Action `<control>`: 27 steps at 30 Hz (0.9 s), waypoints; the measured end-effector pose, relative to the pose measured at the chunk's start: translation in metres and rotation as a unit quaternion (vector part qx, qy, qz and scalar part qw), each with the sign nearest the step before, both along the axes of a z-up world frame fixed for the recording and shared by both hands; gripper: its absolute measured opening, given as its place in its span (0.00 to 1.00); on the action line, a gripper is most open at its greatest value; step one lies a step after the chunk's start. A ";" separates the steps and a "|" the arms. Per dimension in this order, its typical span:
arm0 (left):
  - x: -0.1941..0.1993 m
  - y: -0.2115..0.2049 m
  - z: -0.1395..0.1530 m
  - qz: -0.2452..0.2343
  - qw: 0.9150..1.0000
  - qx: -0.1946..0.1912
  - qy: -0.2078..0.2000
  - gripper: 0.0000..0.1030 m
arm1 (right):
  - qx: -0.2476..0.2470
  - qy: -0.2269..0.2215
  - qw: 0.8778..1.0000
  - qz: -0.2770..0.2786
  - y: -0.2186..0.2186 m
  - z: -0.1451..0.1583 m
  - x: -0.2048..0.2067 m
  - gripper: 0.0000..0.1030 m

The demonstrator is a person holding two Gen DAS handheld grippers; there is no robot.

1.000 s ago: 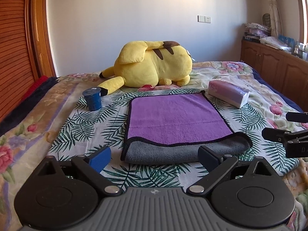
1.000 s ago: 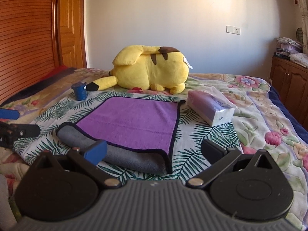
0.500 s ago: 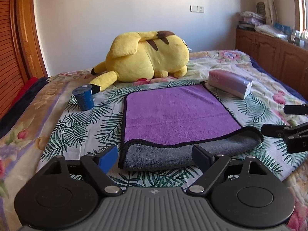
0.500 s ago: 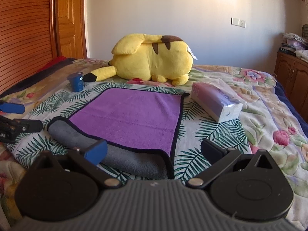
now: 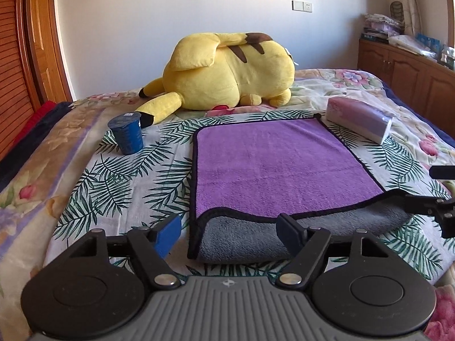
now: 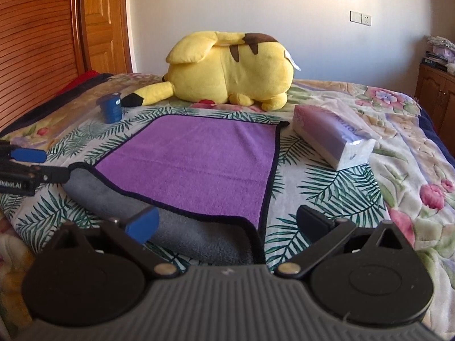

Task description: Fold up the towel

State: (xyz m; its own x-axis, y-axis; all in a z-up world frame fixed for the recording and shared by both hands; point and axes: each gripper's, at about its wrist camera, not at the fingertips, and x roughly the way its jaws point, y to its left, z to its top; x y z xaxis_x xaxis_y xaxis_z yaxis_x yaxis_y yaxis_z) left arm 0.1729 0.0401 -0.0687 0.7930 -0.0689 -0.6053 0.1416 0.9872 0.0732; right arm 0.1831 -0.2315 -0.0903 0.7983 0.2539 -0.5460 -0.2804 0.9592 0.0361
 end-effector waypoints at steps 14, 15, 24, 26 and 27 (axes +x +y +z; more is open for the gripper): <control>0.031 0.009 -0.015 -0.009 1.000 0.000 0.018 0.56 | 0.010 0.034 0.999 0.011 -0.003 -0.014 0.021 0.85; 0.032 0.009 -0.017 -0.009 1.000 0.000 0.020 0.54 | 0.011 0.037 0.999 0.010 -0.004 -0.015 0.022 0.84; 0.039 0.015 -0.032 -0.002 0.999 -0.003 0.050 0.45 | 0.016 0.064 0.998 0.005 -0.009 -0.023 0.034 0.79; 0.039 0.014 -0.036 -0.004 0.998 0.001 0.056 0.44 | 0.016 0.071 0.997 0.006 -0.010 -0.025 0.035 0.78; 0.039 0.013 -0.038 -0.004 0.998 0.003 0.059 0.43 | 0.016 0.074 0.997 0.006 -0.010 -0.026 0.036 0.78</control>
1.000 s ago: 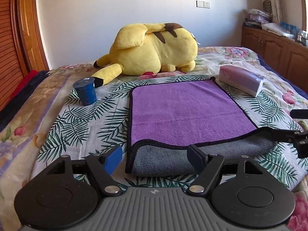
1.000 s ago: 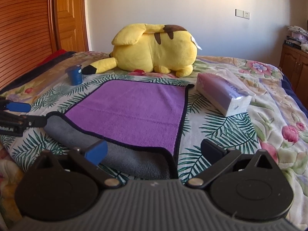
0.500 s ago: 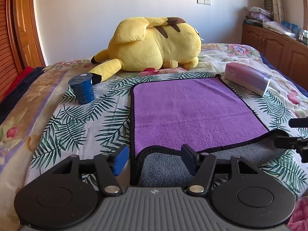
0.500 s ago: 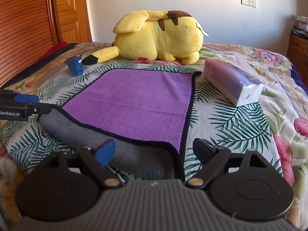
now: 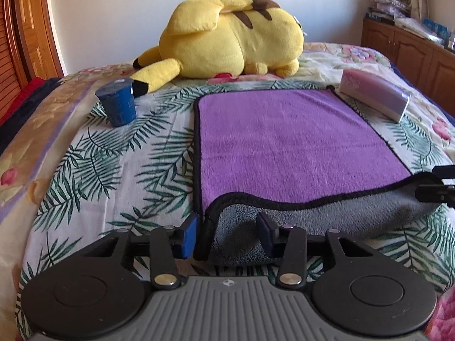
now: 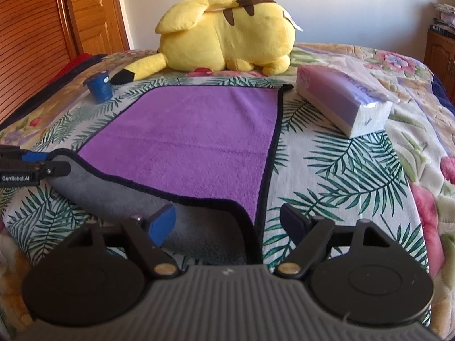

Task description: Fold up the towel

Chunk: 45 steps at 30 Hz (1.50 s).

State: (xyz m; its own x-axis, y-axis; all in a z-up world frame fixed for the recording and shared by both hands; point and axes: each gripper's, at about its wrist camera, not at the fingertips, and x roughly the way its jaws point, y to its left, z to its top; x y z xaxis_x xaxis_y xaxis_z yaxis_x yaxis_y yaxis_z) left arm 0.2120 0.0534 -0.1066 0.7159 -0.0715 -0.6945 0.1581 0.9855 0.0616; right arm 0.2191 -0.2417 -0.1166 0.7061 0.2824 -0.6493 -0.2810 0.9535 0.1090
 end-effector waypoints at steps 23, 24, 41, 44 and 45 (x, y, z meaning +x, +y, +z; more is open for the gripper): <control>-0.005 -0.002 -0.007 0.000 1.000 0.004 0.009 0.26 | 0.006 0.036 0.999 0.017 -0.001 -0.006 0.006 0.36; -0.005 -0.002 -0.007 0.001 1.000 0.006 0.007 0.21 | 0.006 0.036 0.999 0.016 -0.001 -0.006 0.006 0.34; -0.008 -0.005 0.000 -0.005 1.000 -0.001 -0.005 0.06 | 0.004 0.023 0.999 0.025 -0.003 -0.004 0.005 0.07; -0.009 -0.006 0.005 -0.007 1.000 -0.002 -0.012 0.06 | 0.004 0.017 1.000 0.025 -0.004 -0.002 0.004 0.05; -0.010 -0.006 0.006 -0.008 1.000 -0.003 -0.014 0.06 | 0.004 0.014 1.000 0.026 -0.004 -0.002 0.004 0.05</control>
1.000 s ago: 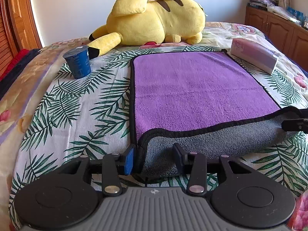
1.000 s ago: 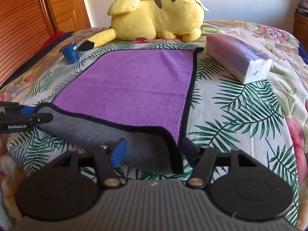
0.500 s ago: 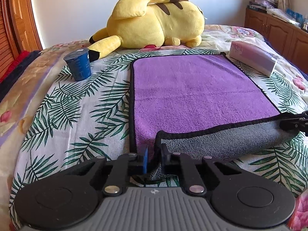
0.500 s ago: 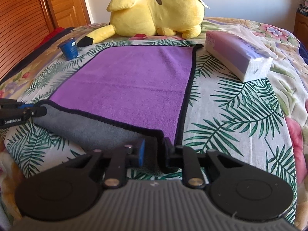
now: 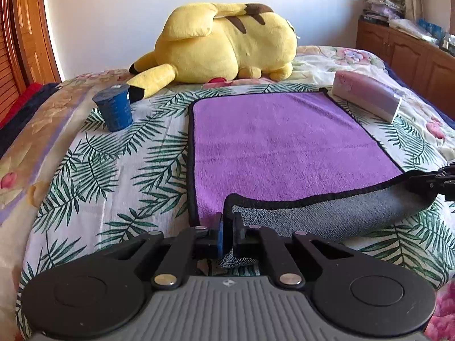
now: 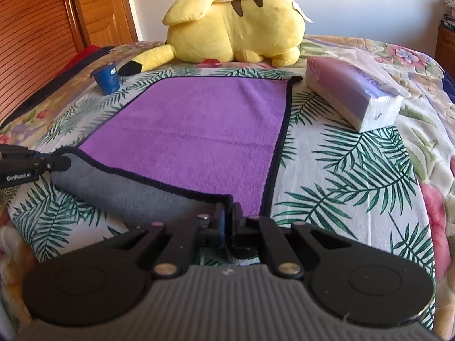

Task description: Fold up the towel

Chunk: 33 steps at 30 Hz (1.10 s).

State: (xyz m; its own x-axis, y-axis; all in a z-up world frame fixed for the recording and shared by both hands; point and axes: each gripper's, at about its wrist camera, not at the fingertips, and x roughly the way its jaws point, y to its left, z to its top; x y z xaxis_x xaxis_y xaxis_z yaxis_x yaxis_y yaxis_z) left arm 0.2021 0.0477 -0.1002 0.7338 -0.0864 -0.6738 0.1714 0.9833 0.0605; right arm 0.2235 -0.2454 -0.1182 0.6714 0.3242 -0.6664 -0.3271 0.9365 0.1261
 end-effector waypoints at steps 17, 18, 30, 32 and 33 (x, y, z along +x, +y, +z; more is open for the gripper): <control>-0.007 -0.002 0.025 -0.008 0.999 -0.014 -0.039 0.05 | 0.011 -0.050 0.999 -0.003 -0.002 0.017 -0.004 0.04; -0.008 -0.002 0.026 -0.009 0.999 -0.015 -0.041 0.05 | 0.012 -0.053 0.999 -0.004 -0.003 0.018 -0.004 0.04; -0.008 -0.003 0.040 -0.014 0.997 -0.024 -0.066 0.05 | 0.010 -0.082 0.997 0.001 -0.002 0.026 -0.006 0.04; -0.006 -0.002 0.042 -0.012 0.997 -0.027 -0.068 0.05 | 0.008 -0.090 0.996 0.002 -0.001 0.028 -0.005 0.04; -0.005 -0.002 0.043 -0.012 0.997 -0.028 -0.069 0.05 | 0.008 -0.095 0.995 0.003 -0.001 0.029 -0.004 0.04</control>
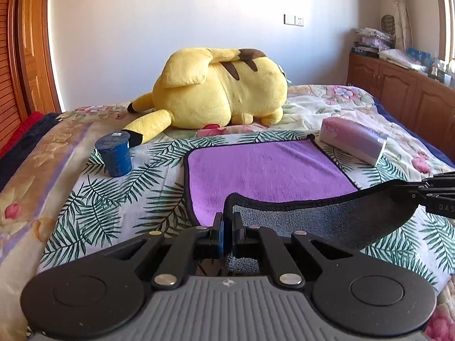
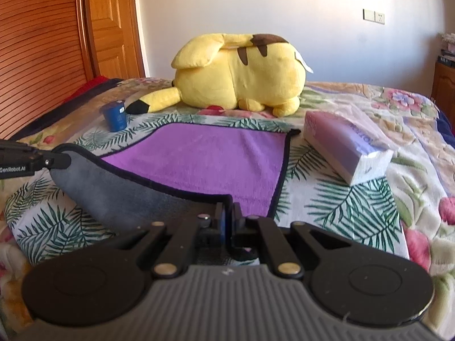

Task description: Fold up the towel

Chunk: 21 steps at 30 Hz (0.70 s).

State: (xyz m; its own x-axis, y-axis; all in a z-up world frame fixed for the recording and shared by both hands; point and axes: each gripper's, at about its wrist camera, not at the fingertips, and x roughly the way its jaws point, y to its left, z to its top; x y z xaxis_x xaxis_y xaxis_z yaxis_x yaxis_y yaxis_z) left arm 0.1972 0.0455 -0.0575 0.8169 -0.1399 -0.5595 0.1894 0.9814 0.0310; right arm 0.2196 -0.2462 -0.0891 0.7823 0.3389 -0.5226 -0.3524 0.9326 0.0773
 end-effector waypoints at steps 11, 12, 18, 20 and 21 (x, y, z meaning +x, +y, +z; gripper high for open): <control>0.015 -0.003 0.009 0.001 1.000 0.008 -0.020 0.05 | -0.006 -0.026 1.000 0.004 -0.001 0.005 0.016 0.04; 0.017 -0.004 0.010 0.000 1.000 0.009 -0.022 0.05 | -0.005 -0.029 1.000 0.005 -0.001 0.006 0.018 0.04; 0.028 -0.007 0.015 -0.003 0.999 0.016 -0.040 0.05 | -0.007 -0.050 0.999 0.010 -0.002 0.011 0.026 0.04; 0.033 -0.006 0.016 -0.003 0.999 0.015 -0.042 0.05 | -0.009 -0.054 0.998 0.010 -0.002 0.012 0.030 0.04; 0.035 -0.006 0.016 -0.003 0.999 0.015 -0.043 0.05 | -0.010 -0.056 0.998 0.011 -0.002 0.011 0.031 0.04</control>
